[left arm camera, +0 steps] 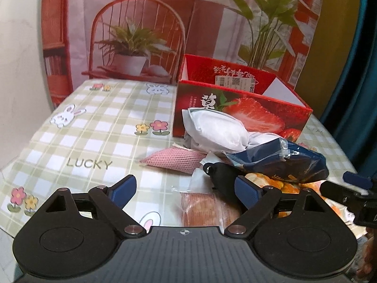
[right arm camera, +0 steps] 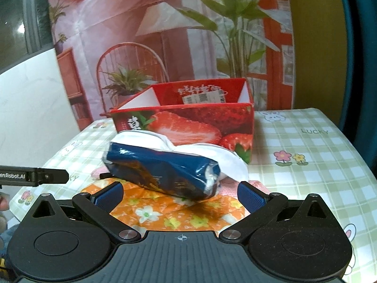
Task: Organize soft objects
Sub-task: 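Move the right tool down toward the orange floral cloth on the pile, then close the right gripper on the orange floral cloth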
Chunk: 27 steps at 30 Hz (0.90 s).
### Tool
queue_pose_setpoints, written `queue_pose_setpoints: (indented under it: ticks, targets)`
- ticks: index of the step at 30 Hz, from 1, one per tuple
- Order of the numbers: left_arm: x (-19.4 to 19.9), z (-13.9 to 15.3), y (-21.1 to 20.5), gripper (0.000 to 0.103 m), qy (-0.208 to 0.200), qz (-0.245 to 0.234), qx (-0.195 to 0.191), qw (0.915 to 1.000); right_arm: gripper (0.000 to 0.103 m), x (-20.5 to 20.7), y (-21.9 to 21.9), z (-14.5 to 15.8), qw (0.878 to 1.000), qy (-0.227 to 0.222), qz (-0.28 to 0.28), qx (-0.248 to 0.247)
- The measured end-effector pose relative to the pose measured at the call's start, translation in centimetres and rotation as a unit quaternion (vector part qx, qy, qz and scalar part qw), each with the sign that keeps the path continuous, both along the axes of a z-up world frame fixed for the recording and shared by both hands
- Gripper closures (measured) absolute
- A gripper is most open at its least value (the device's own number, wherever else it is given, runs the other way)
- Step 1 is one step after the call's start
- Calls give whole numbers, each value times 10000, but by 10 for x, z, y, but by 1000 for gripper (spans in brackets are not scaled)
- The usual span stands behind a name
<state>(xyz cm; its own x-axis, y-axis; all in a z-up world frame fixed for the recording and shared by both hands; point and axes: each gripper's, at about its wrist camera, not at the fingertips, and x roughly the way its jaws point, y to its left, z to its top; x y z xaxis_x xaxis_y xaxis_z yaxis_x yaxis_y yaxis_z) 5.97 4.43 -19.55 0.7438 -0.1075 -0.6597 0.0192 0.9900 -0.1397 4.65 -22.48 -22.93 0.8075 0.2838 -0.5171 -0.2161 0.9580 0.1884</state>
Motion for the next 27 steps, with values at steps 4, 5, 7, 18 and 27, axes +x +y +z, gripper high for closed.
queue_pose_setpoints:
  ticks: [4, 5, 7, 18, 27]
  targets:
    - [-5, 2, 3, 12, -42, -110, 28, 9999, 1, -7, 1, 2, 10000, 74, -18, -51]
    - [-7, 1, 2, 12, -40, -133, 60, 9999, 1, -9, 1, 3, 9999, 114, -3, -69]
    - [-10, 0, 1, 12, -43, -188, -5, 9998, 1, -14, 1, 1, 9998, 154, 24, -130]
    - [-12, 5, -3, 23, -262, -414, -266, 9984, 12, -15, -11, 2, 9997, 77, -241, 22]
    - [8, 4, -42, 33, -6, -1481, -312, 9885, 14, -9, -19, -16, 9981, 415, -399, 206]
